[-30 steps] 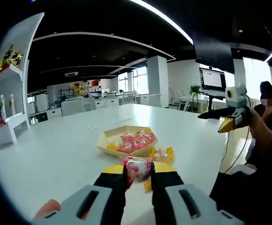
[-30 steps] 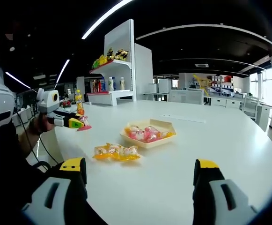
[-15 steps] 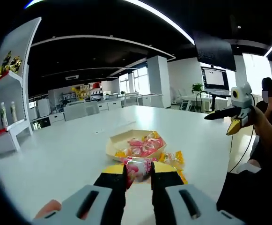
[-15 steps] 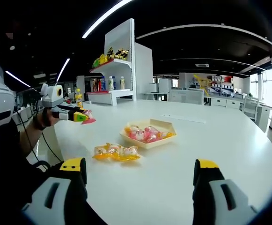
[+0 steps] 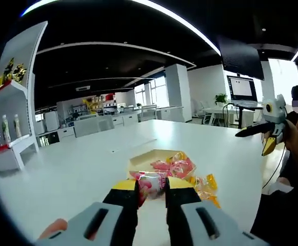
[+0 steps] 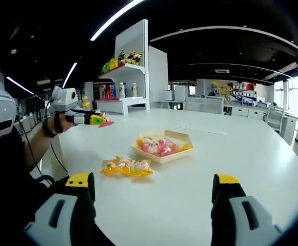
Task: Pick up the marshmallows scattered on the table and place them into the bowl on the table
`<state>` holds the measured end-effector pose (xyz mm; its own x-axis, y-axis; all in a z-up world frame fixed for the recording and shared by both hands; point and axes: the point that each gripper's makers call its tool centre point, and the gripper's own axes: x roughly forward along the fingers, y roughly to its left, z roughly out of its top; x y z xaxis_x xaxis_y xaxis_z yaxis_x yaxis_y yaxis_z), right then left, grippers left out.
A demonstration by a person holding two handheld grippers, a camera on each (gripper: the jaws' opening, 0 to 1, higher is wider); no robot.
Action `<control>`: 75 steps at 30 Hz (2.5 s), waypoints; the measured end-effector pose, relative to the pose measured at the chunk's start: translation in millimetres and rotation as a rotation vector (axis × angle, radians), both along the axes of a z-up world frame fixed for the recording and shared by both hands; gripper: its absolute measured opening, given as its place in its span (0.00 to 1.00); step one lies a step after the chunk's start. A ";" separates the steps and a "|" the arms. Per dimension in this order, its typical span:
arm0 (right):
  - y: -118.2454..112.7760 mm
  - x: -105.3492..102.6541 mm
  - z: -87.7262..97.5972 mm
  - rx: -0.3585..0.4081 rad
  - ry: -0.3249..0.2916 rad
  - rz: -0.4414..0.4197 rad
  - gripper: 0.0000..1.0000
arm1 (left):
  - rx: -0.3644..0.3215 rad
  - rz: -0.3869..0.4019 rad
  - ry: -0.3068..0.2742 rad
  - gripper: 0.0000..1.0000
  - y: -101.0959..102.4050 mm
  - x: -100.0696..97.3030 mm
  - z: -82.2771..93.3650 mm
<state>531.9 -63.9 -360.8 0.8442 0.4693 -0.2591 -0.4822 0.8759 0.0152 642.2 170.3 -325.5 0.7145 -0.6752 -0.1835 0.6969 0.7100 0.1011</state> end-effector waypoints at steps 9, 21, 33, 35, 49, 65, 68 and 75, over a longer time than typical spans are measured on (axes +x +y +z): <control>1.6 0.1 -3.2 0.005 0.004 0.005 0.92 | -0.031 0.023 -0.014 0.19 -7.3 28.6 7.6; -2.5 1.8 -7.9 0.011 0.017 -0.004 0.92 | -0.058 0.065 -0.030 0.19 -15.7 57.6 8.5; 1.5 2.4 -11.5 0.015 0.023 0.010 0.92 | -0.133 0.137 -0.047 0.19 -27.9 95.9 1.6; 0.6 2.0 -11.1 0.016 0.021 0.010 0.92 | -0.140 0.142 -0.054 0.20 -32.2 99.2 -0.2; 5.1 7.1 -13.4 0.016 0.032 0.018 0.92 | -0.116 0.152 -0.100 0.20 -57.0 122.4 -13.8; 12.9 11.7 -16.2 0.005 0.048 0.031 0.92 | -0.087 0.142 -0.063 0.20 -81.0 136.8 -40.2; 11.9 12.3 -17.3 0.002 0.050 0.029 0.92 | -0.101 0.141 -0.031 0.20 -82.6 136.6 -46.8; 11.5 14.5 -19.1 0.001 0.055 0.029 0.92 | -0.090 0.159 -0.041 0.20 -80.0 141.0 -52.1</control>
